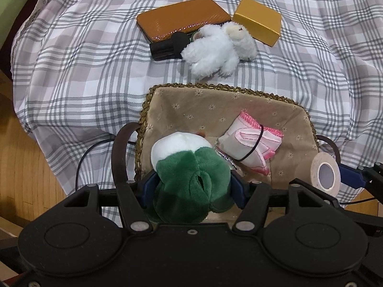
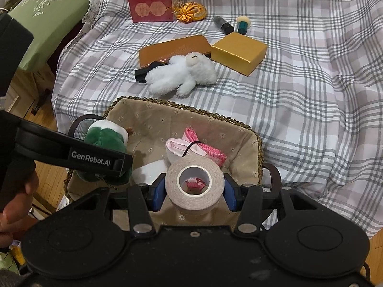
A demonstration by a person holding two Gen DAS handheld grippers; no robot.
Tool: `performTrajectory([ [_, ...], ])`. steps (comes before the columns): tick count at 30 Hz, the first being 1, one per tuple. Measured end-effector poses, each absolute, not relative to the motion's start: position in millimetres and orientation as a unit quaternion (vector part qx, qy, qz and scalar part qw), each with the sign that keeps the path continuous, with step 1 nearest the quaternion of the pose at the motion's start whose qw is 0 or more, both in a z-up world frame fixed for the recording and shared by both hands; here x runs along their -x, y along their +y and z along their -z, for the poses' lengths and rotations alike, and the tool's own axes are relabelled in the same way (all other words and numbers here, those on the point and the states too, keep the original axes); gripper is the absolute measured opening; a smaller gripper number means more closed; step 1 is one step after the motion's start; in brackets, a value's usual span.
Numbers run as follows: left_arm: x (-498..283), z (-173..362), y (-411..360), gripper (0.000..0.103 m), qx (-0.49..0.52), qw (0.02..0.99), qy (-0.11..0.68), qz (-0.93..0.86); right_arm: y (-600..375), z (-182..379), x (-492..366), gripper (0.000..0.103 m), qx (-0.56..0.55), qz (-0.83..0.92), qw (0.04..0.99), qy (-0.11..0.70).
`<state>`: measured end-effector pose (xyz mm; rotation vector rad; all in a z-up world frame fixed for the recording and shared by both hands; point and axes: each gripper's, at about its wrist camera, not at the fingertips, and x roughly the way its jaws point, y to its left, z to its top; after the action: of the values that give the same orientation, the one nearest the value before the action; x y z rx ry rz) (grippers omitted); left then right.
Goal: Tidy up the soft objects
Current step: 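Open the left gripper over the basket while the right gripper releases the tape roll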
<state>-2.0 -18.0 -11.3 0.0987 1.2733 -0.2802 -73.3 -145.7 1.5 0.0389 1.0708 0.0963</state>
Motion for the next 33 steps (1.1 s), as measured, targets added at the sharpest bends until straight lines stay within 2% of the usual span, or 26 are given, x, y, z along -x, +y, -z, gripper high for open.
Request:
performTrajectory([
  [3, 1.8, 12.7, -18.9, 0.061, -0.049, 0.792, 0.596, 0.128, -147.0, -0.8, 72.3, 0.048, -0.02, -0.044, 0.859, 0.51],
  [5, 2.2, 13.0, -19.4, 0.066, -0.051, 0.792, 0.595, 0.124, -147.9, -1.1, 71.5, 0.048, -0.02, -0.044, 0.859, 0.509],
  [8, 2.5, 12.9, -20.0, 0.073, -0.053, 0.793, 0.595, 0.123, -148.7, -2.6, 71.0, 0.061, -0.021, -0.043, 0.863, 0.503],
  [9, 2.3, 13.0, -19.9, 0.074, -0.052, 0.792, 0.595, 0.123, -148.6, -3.1, 70.8, 0.068, -0.021, -0.041, 0.864, 0.502],
  [10, 2.0, 13.0, -20.3, 0.075, -0.05, 0.791, 0.597, 0.125, -148.8, -3.3, 70.5, 0.07, -0.02, -0.039, 0.865, 0.5],
  [22, 2.4, 12.1, -23.1, 0.079, -0.054, 0.793, 0.595, 0.116, -151.6, -0.6, 65.5, 0.08, -0.019, -0.031, 0.862, 0.506],
  [33, 1.6, 10.7, -21.4, 0.08, -0.055, 0.8, 0.588, 0.108, -156.1, 3.5, 60.8, 0.084, -0.032, -0.015, 0.857, 0.514],
])
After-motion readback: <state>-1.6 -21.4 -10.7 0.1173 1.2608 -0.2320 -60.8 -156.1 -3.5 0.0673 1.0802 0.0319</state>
